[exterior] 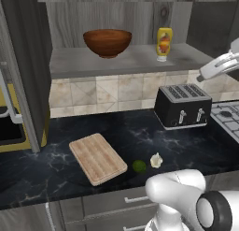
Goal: Open the cabinet. Place the bowl and condiment on the counter. Then place the lime and garlic on the cutting board.
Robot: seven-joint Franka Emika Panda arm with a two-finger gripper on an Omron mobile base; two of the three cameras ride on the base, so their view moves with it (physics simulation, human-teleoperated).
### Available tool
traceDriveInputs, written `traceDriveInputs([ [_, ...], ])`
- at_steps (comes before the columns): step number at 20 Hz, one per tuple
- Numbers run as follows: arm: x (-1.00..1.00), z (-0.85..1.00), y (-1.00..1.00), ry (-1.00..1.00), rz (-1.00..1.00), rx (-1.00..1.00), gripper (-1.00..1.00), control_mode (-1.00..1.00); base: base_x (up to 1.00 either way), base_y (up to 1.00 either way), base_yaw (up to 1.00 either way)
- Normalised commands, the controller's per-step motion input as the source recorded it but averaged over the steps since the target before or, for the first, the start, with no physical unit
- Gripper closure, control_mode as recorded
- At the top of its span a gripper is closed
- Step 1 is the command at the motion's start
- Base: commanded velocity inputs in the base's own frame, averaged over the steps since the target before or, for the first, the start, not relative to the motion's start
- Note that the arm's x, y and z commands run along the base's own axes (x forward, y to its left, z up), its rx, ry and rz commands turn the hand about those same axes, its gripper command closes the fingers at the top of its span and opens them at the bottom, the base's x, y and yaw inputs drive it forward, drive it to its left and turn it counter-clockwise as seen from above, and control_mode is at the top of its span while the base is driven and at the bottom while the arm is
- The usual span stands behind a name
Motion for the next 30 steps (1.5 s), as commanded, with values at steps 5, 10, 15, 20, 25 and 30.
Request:
traceDriveInputs([
  [5, 0.0, -0.01, 0.53, -0.12, -0.01, 0.08, -1.0, -1.0, 0.0, 0.0, 0.0],
  [10, 0.0, -0.19, 0.15, -0.15, 0.0, 0.01, -1.0, -1.0, 0.0, 0.0, 0.0],
  [15, 0.0, -0.12, -0.09, -0.17, 0.0, 0.01, -1.0, -1.0, 0.0, 0.0, 0.0],
  [20, 0.04, 0.29, -0.24, -0.02, 0.0, 0.06, -1.0, -1.0, 0.0, 0.0, 0.0],
  [25, 0.28, 0.43, -0.18, 0.0, 0.0, 0.05, -1.0, -1.0, 0.0, 0.0, 0.0],
  [30, 0.38, 0.11, -0.03, 0.0, 0.0, 0.01, -1.0, -1.0, 0.0, 0.0, 0.0],
])
